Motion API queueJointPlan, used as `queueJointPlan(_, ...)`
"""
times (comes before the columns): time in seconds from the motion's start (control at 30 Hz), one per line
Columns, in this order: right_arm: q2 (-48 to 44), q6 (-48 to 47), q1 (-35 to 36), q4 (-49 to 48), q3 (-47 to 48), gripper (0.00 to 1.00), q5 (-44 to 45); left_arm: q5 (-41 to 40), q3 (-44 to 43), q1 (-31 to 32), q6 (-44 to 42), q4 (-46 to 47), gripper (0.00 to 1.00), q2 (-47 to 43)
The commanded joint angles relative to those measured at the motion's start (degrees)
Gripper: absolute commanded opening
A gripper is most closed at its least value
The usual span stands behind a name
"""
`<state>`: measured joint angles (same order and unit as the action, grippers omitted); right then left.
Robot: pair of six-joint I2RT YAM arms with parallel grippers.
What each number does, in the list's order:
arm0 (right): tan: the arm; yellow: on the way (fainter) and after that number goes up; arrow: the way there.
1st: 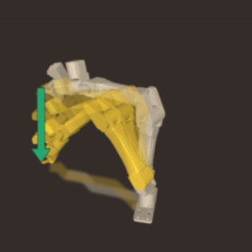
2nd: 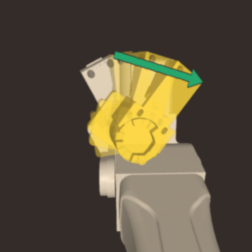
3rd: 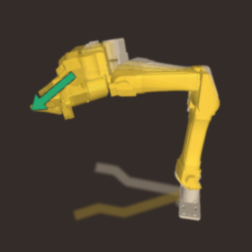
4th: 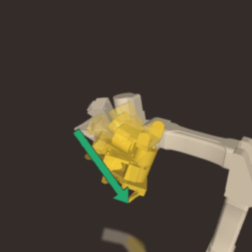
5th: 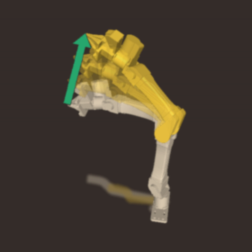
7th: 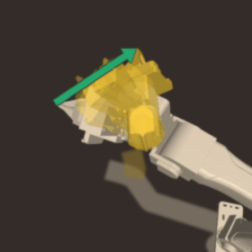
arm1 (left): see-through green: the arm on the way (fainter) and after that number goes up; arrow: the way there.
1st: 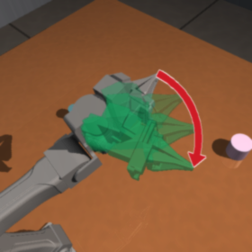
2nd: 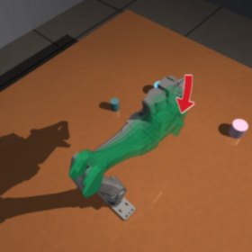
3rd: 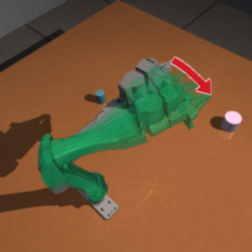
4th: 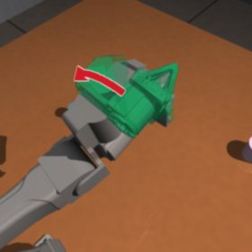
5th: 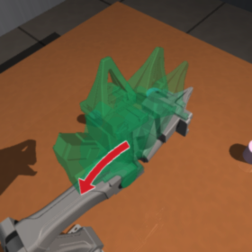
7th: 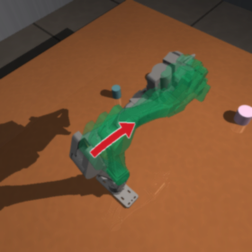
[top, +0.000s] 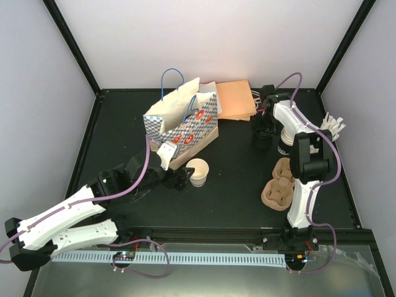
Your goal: Pack the takeout coffee
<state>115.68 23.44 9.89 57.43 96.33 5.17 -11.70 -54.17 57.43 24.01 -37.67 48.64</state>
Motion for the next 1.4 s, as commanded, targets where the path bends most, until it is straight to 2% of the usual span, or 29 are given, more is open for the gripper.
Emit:
queueJointPlan(0.0,-2.7,-1.2,0.8,-1.3,-1.2,0.72,-2.3,1.2,-0.5,-0.2,-0.1,0.4,0.99,0.0)
queueJointPlan(0.23,-5.9,-1.6,3.9,-1.6,-4.0,0.73,-2.1,1.6,-0.6,-0.2,-0.1,0.8,0.99,0.1)
queueJointPlan(0.63,-13.9,-2.8,4.4,-1.8,-6.5,0.72,2.9,3.6,-0.6,-0.2,-2.2,0.2,0.99,1.2)
queueJointPlan(0.8,-17.1,-4.0,5.9,-2.8,-7.7,0.72,3.3,0.9,-1.1,-0.4,0.0,-2.8,0.99,3.0)
queueJointPlan(1.1,-22.2,-4.8,13.0,-3.6,-11.2,0.72,4.4,6.1,1.1,-7.6,2.2,-3.2,0.99,0.9)
queueJointPlan(1.37,-31.2,-7.3,20.6,-10.6,-20.2,0.72,-5.3,14.0,4.6,-13.7,2.7,-1.5,0.98,-1.0)
